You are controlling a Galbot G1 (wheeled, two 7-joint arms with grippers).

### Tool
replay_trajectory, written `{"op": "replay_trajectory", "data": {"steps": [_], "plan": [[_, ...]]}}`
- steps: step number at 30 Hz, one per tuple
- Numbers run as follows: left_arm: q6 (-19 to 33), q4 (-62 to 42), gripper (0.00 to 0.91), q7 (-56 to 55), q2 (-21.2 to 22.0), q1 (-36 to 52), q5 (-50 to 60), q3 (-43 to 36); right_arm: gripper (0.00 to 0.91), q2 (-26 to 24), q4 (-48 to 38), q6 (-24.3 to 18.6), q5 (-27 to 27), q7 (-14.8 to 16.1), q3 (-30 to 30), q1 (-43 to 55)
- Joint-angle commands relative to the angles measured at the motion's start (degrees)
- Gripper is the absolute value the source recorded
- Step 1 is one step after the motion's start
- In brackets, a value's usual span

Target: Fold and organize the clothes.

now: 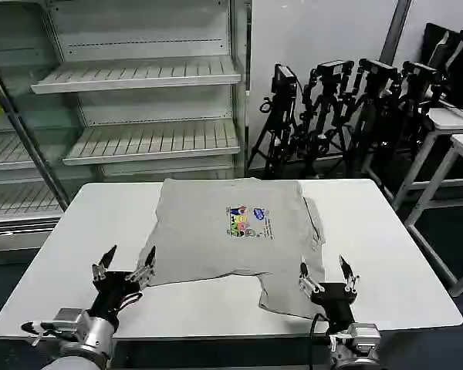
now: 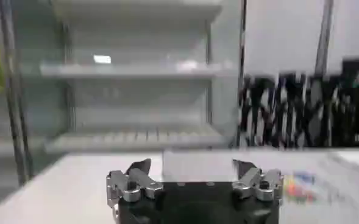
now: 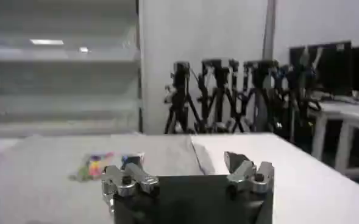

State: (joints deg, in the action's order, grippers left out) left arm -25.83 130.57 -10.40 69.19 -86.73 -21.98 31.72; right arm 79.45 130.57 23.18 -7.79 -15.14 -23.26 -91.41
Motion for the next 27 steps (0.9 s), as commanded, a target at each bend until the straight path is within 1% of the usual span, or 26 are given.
{"op": "replay_trajectory", "data": {"steps": [1,5,6,7,8,9,10,11,12,13,23,27], "plan": [[-7.3,-9.5,0.907,-0.7,-2.7,2.5,-3.8,-1.9,0.907,0.0,-1.8,3.8,-1.1,-0.2,-0.7,-2.1],[-7.3,-10.9,0.907,-1.5,-2.6,3.4,-3.9,-2.2,0.907,0.8,-2.3,4.3,-1.0,0.2,1.0,-2.5],[-7.3,-11.1,0.907,-1.5,-2.6,3.6,-3.9,-2.3,0.846,0.9,-2.4,4.4,-1.0,0.2,1.2,-2.6],[-7.3,-11.5,0.907,-1.5,-2.7,3.8,-3.9,-2.5,0.766,1.2,-2.6,4.6,-0.9,0.0,1.5,-2.6],[-7.3,-11.7,0.907,-1.4,-2.7,4.0,-3.9,-2.7,0.635,1.3,-2.9,4.8,-0.9,0.0,1.7,-2.7],[-7.2,-11.9,0.907,-1.3,-2.7,4.1,-4.0,-2.9,0.554,1.4,-3.0,4.9,-1.0,-0.1,1.7,-2.8],[-7.2,-11.9,0.04,-1.3,-2.6,4.1,-4.1,-3.0,0.383,1.4,-3.1,5.0,-1.1,-0.1,1.8,-2.9],[-7.2,-11.9,0.03,-1.2,-2.6,4.1,-4.1,-3.1,0.282,1.5,-3.2,5.1,-1.2,-0.2,1.9,-3.2],[-7.2,-11.8,0.03,-1.2,-2.5,4.1,-4.3,-3.3,0.02,1.5,-3.1,5.1,-1.3,-0.1,2.0,-3.4],[-7.2,-11.8,0.03,-1.2,-2.5,4.1,-4.3,-3.4,0.0,1.6,-3.1,5.1,-1.6,-0.1,2.2,-3.5],[-7.3,-12.0,0.03,-0.9,-2.6,3.5,-6.6,-3.1,0.0,2.4,-2.6,4.9,-2.7,-0.1,3.8,-4.1],[-7.2,-11.4,0.03,-0.9,-2.5,3.1,-7.2,-2.7,0.0,2.5,-2.0,3.9,-3.0,0.0,3.9,-4.3]]}}
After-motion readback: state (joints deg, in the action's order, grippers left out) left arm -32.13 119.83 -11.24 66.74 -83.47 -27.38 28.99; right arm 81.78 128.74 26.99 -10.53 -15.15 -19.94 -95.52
